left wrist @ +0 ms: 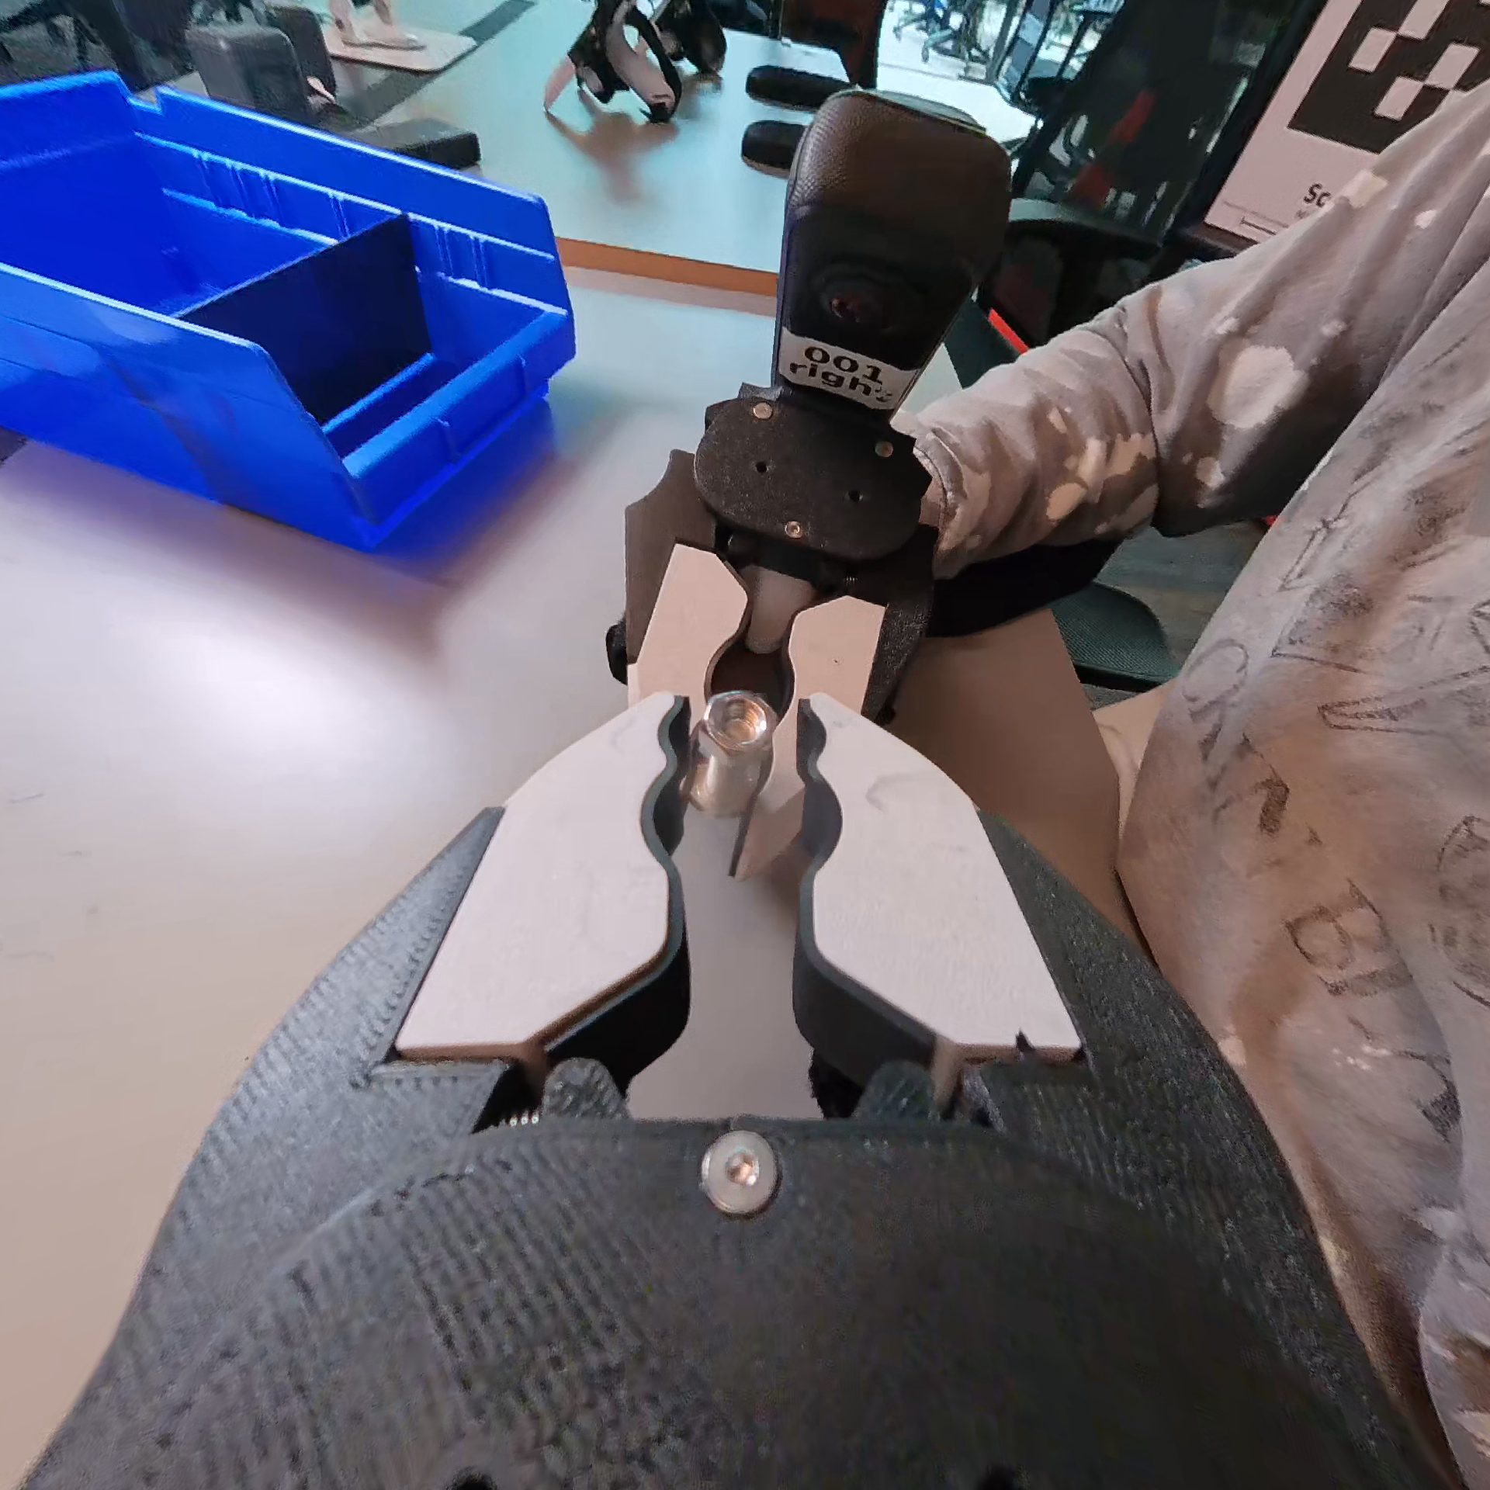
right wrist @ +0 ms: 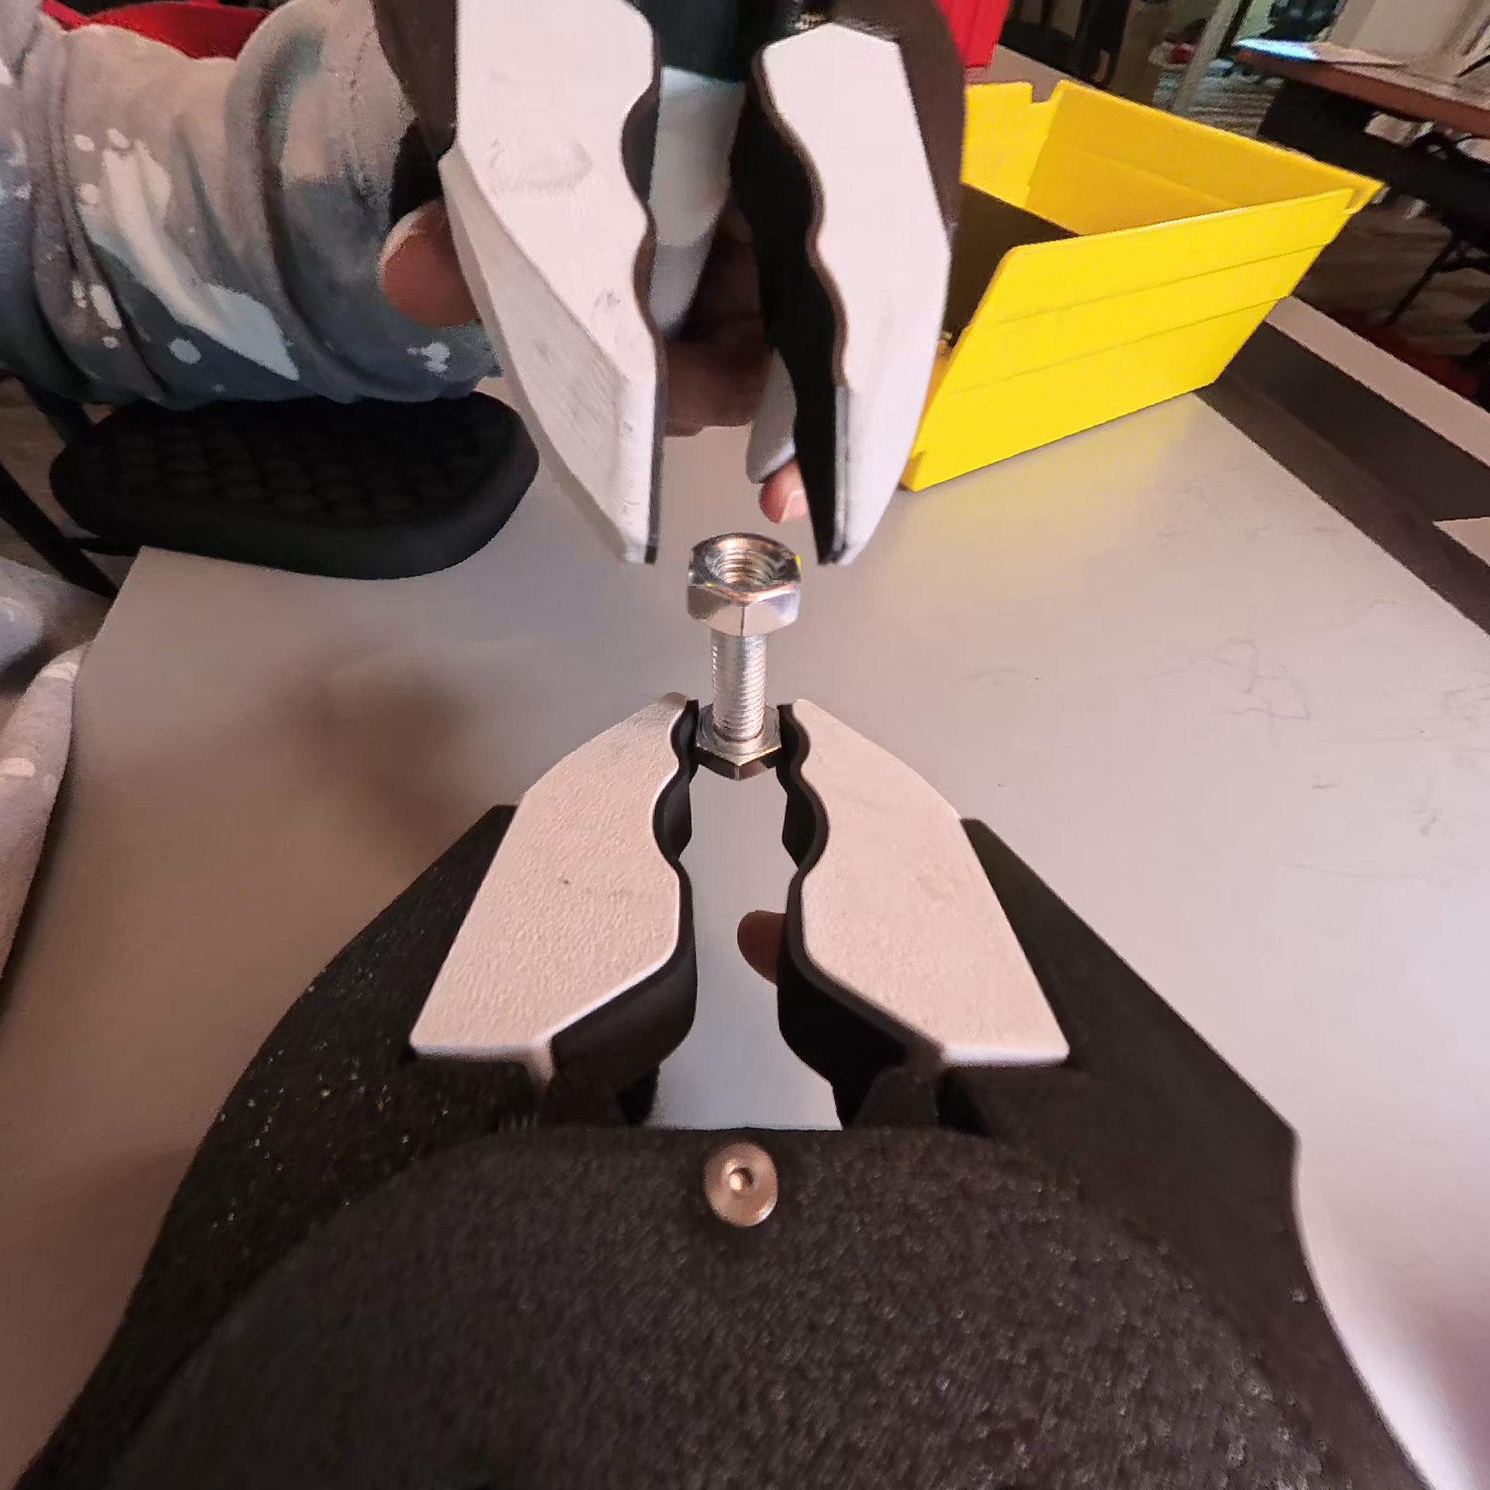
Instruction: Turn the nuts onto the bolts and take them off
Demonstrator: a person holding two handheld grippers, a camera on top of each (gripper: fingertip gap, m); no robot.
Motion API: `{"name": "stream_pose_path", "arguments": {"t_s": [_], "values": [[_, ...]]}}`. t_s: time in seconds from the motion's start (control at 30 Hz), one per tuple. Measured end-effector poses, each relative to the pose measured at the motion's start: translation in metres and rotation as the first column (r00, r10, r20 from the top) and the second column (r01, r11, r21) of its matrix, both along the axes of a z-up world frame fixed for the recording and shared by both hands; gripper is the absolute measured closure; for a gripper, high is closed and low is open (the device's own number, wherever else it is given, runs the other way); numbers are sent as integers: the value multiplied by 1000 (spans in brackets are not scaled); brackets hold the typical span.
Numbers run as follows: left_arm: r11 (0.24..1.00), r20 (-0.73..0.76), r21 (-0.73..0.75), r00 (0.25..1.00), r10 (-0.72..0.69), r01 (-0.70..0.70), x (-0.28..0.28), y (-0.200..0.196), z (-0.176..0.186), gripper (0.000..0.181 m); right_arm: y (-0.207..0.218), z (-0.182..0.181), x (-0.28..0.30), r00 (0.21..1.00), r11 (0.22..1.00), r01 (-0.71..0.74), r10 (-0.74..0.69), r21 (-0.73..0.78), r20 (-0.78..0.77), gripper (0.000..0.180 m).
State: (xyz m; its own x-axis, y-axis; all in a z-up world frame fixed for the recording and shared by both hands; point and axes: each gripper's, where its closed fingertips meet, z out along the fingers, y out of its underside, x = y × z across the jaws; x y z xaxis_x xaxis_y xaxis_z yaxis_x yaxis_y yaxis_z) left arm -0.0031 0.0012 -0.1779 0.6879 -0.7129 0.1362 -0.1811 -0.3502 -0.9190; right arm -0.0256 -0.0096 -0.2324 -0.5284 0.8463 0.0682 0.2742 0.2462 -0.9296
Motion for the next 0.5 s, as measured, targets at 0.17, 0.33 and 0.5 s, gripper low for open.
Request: {"name": "stream_pose_path", "arguments": {"t_s": [0.17,0.33,0.5], "values": [[998,-13,47,999,52,-52,-2,7,-1,157,4,3,-1,1000,1000,20,-20,1,-14,161],[998,-26,44,999,38,-37,3,6,-6,162,4,2,-1,1000,1000,23,-23,3,-12,161],[998,-37,45,998,44,-42,2,7,-7,162,4,1,-2,1000,1000,28,-28,3,-7,161]]}}
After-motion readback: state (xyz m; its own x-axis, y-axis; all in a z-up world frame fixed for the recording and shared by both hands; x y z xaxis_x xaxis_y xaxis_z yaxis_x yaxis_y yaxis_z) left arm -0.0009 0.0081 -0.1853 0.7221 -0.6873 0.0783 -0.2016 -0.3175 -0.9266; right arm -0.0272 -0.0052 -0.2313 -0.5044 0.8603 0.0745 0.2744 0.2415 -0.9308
